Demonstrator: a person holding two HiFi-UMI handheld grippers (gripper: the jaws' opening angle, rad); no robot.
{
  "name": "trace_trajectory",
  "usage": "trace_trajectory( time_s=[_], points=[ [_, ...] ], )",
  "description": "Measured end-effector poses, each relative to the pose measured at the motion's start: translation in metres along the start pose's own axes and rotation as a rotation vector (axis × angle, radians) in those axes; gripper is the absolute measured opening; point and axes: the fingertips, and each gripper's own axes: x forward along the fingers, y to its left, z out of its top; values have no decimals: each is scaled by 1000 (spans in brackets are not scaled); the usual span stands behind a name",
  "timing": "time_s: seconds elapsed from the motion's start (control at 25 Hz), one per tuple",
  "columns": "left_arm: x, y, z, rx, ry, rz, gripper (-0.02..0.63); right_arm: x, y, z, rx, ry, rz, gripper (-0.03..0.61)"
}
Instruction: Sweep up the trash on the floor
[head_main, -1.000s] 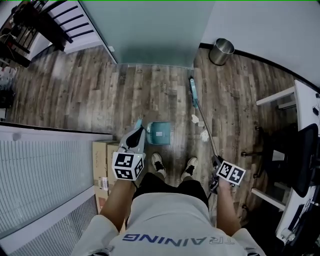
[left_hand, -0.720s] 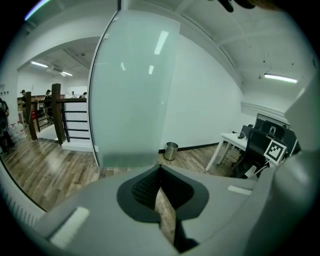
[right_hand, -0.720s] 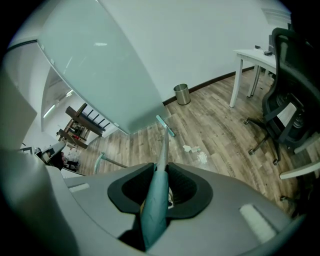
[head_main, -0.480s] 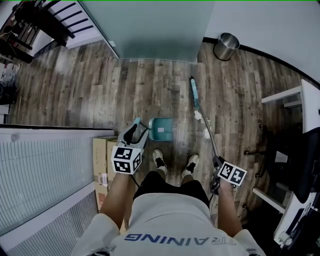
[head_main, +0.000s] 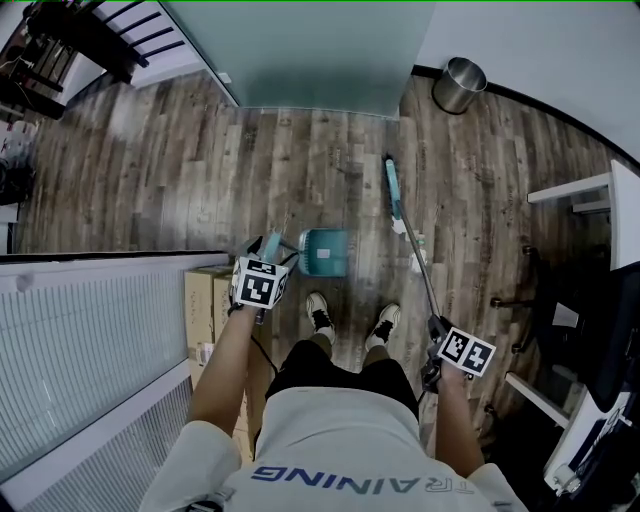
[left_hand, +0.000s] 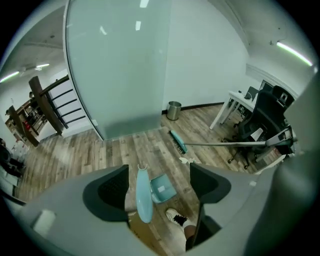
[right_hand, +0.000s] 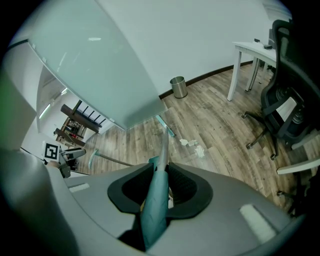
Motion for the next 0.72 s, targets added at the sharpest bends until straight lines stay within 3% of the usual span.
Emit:
trace_trajectory(
  time_s=[0.32,0.48,0.72],
  points=[
    [81,31,-33,1,197,13,394,1,-3,-1,-2,26,-28,109],
    [111,16,-73,-65,397,-59,393,-5,-6,2,-1,17,-46,109],
    [128,18,-78,-66,463,-55,355,-7,-21,3,19,24,-84,109]
  ],
)
